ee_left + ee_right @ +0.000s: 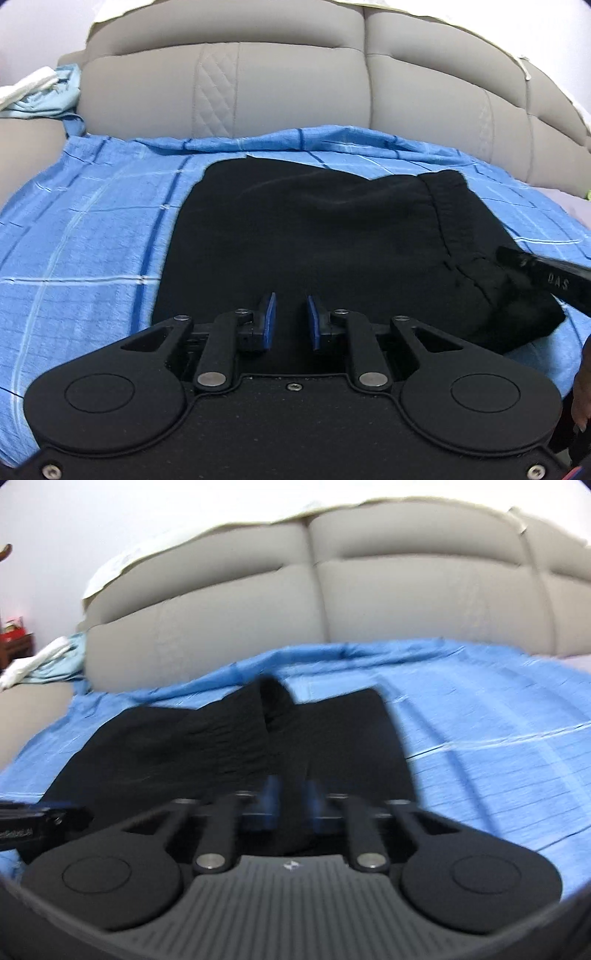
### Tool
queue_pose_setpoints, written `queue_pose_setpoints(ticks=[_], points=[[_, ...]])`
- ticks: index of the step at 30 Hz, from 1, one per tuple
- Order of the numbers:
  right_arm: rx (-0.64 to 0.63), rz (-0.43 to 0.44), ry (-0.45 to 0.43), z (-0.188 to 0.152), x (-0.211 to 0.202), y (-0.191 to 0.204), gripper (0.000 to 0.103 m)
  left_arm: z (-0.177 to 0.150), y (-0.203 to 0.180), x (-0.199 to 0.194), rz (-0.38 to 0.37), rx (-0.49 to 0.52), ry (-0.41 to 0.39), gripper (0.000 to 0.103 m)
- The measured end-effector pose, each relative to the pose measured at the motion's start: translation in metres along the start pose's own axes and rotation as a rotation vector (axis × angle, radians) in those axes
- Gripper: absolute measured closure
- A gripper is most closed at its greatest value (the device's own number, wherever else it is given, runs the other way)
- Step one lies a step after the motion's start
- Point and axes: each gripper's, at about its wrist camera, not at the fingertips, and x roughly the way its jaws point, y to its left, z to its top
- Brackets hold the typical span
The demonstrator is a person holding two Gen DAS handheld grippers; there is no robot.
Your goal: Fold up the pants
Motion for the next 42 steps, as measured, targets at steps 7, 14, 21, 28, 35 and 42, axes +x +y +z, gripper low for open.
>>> queue_pose_setpoints(ticks=[7,14,21,28,35,42], points=[[0.081,0.036,0.0,0.009,-0.002,-0.034,0.048,-0.013,-0.025,-0.005,-0.049,0.09,-0.004,0.084],[-0.101,0.245,0.025,0.05,0.066,0.005,0.0,-0.014,-0.032,-0.004,-0.093,0.125,0.003,0.084],[0.082,0.375,0.188,0.062,0.112,-0.002,0.059,-0.013,-0.032,-0.004,-0.133,0.103,0.022,0.083],[-0.027,0.155,0.049,0.077,0.087,-0.017,0.063,-0.01,-0.053,0.0,-0.261,0.109,0.049,0.083],[-0.038,0.086,0.11,0.059,0.112,-0.034,0.033,-0.015,-0.07,0.001,-0.266,0.156,0.043,0.082],[-0.005,0.045,0.036,0.058,0.067,-0.044,0.018,-0.014,-0.073,0.0,-0.241,0.163,0.055,0.079]])
